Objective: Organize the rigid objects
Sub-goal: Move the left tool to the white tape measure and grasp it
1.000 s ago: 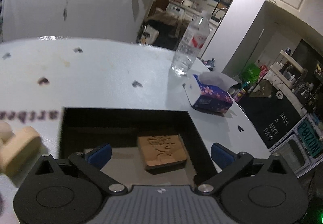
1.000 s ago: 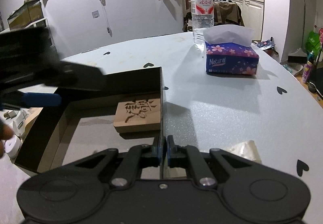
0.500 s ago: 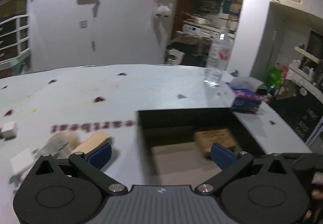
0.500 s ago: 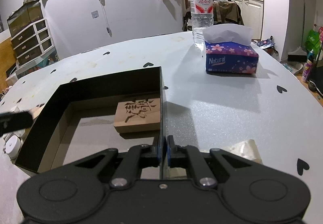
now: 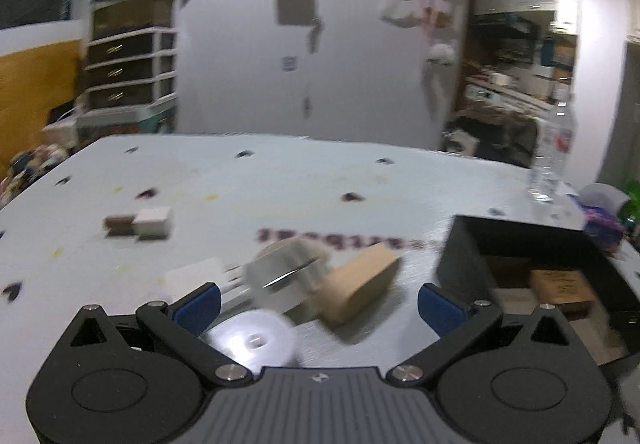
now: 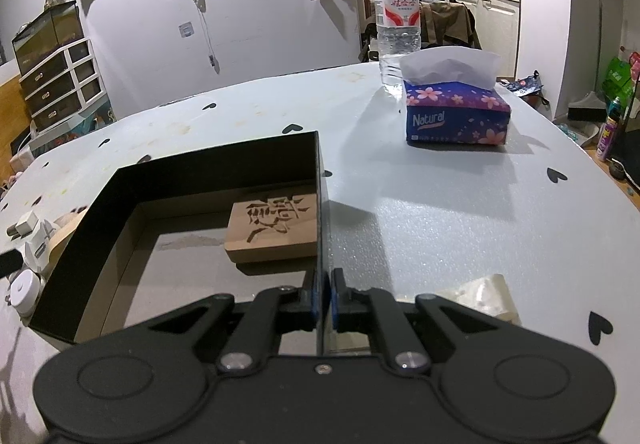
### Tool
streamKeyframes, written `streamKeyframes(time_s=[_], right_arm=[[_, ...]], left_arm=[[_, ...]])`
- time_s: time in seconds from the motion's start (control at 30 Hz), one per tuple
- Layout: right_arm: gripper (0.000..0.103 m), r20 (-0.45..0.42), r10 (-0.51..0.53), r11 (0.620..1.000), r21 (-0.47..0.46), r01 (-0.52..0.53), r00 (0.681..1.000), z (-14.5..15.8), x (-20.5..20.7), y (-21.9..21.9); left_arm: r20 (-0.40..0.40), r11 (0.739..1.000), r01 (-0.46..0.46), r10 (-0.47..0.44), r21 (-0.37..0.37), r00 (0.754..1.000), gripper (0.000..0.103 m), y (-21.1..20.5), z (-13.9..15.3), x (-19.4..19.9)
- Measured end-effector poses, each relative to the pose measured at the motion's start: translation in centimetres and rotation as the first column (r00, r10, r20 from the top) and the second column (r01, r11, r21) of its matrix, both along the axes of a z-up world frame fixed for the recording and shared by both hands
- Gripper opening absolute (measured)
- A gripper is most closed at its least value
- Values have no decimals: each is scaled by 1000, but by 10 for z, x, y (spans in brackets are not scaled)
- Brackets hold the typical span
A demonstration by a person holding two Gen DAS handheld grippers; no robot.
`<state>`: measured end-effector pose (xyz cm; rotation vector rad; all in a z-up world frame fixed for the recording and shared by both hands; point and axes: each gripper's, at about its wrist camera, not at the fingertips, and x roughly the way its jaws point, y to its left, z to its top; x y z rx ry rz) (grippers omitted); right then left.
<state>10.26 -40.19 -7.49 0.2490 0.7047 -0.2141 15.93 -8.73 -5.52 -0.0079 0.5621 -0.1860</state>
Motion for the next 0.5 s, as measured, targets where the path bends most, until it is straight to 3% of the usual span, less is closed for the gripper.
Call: streamKeyframes(time_s=[0.17,0.27,0.37,0.5], right_arm=[[7,-1,0,1000,0,0,1000,0,0,0],[7,-3,-1,1000,1,1,1000,0,0,0],[7,-3,-1,1000,1,1,1000,-1,0,0],[7,-4,-2,1000,1,2,1000,-1,1,0]], left_arm=[[-37,998,-68,68,3,997,100,18,-16,6],[-61,995,-93,94,24,994,83,20,-26,10],[-90,993,-110,112,30,990,73,22,-35,14],[-72,991,-121,125,52,990,73,20,-38,14]])
